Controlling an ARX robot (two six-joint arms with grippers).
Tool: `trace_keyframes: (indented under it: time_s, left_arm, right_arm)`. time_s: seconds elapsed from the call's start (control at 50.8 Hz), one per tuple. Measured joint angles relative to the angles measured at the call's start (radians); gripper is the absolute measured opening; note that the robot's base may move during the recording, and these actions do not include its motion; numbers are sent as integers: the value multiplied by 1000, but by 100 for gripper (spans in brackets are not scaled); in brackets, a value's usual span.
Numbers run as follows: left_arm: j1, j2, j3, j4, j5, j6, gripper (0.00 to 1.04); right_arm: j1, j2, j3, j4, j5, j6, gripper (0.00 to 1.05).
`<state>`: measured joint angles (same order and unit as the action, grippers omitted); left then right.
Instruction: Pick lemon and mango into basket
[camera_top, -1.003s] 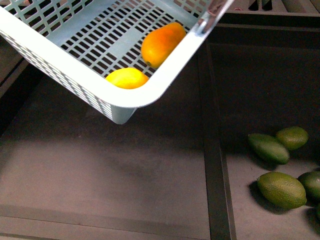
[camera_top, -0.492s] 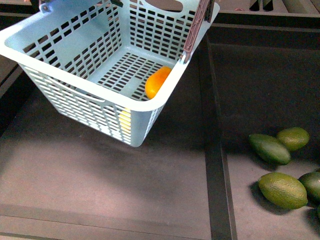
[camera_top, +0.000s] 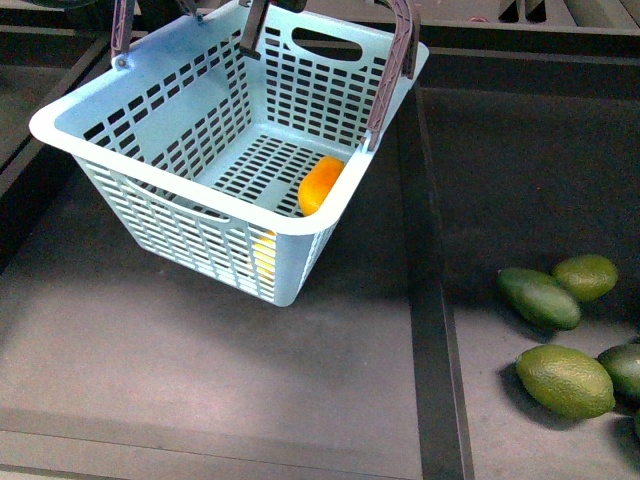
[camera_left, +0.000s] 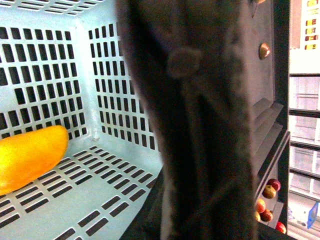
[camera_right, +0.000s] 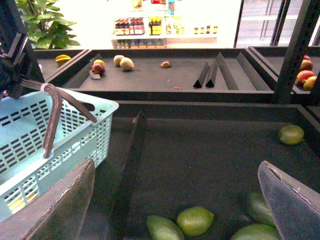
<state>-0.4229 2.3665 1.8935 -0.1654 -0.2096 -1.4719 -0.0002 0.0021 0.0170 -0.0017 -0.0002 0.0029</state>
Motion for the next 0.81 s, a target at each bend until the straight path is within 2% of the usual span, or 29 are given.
trace_keyframes:
  time_s: [0.177,0.354,0.393,0.492,0.59,0.61,0.708,0.728,0.806]
  left_arm:
    - [0,-49,-156,110,-38,-69,5]
    - [2,-108,-263,144,-90,-146,5]
    - [3,-119,-278,148,-94,-147,10]
    - [3,-163,-333,140,-122,-151,33]
    - [5,-205,-340,-6,-163,-140,58]
    - [6,-209,-341,-15,-163,-140,60]
    - [14,-284,-381,-100,-196,-131,85]
    - [18,-306,-402,-93,-193,-84,89]
    - [60,-437,-726,515,-126,414,70]
  right_arm:
    - [0,0,0,0,0,0,96]
    - [0,0,0,0,0,0,96]
    - [0,0,0,0,0,0,96]
    - [0,0,0,0,0,0,96]
    - [0,0,0,0,0,0,96]
    - [0,0,0,0,0,0,96]
    - [0,0,0,0,0,0,96]
    - [0,0,0,0,0,0,96]
    - [0,0,0,0,0,0,96]
